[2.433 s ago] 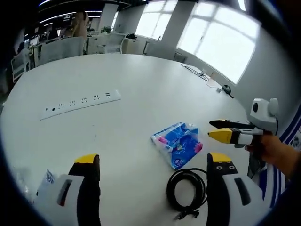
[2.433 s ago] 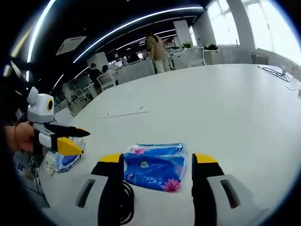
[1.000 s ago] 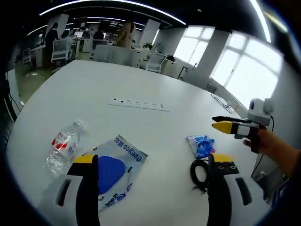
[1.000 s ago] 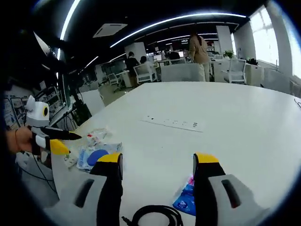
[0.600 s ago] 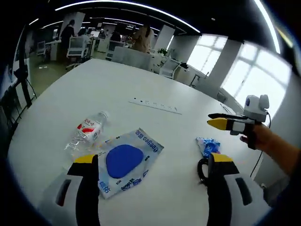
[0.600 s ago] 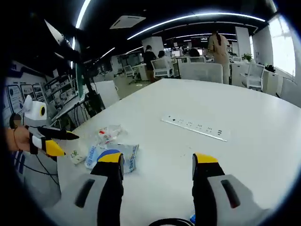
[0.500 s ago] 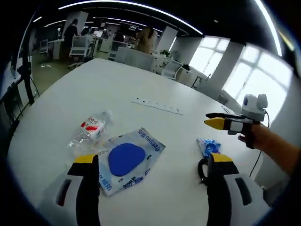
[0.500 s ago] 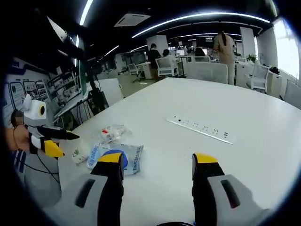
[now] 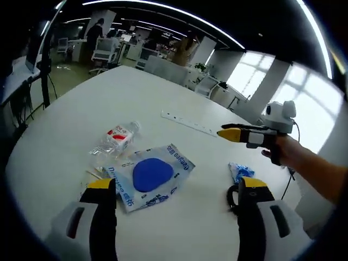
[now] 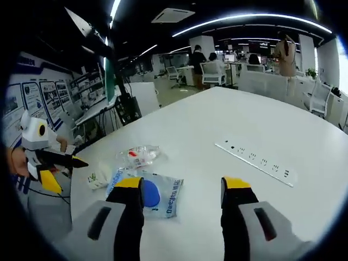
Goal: Arrange the tabletop items into an orderly group along one side of the table until the central work area is clear of visible clutter.
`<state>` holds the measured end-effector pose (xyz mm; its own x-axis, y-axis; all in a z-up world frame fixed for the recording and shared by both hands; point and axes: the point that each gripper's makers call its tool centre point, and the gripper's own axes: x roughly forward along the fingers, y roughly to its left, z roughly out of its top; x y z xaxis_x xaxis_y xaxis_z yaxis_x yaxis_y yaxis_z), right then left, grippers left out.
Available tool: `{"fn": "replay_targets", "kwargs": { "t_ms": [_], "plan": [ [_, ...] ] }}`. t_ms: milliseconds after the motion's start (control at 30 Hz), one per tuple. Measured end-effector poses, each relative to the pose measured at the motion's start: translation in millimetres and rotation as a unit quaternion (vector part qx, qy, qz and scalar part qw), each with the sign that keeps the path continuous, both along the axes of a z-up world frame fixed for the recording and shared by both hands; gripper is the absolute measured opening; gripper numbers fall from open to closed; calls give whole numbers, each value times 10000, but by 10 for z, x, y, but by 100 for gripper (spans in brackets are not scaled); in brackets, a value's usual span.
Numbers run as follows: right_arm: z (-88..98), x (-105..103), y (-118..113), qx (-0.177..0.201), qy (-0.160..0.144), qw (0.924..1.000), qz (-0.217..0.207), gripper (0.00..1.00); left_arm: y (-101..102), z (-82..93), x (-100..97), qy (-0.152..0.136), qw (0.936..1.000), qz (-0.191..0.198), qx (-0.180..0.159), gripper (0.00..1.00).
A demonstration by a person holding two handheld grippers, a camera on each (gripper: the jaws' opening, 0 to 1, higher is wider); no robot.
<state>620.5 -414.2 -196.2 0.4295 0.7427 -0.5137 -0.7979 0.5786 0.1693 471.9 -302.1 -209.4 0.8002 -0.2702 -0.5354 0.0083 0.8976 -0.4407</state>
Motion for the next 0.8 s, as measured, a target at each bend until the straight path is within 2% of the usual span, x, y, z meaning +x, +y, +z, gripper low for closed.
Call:
{"fn": "replay_targets", "kwargs": {
  "t_ms": [433,800],
  "plan": [
    [-180,58,224,-146,144,9992,330,52,-27,-143,-158,150,9994,201,-240,86],
    [-393,118,395,-388,335,9967,628,48,-26,-417,-258,461,9944,641,-700,79]
  ]
}}
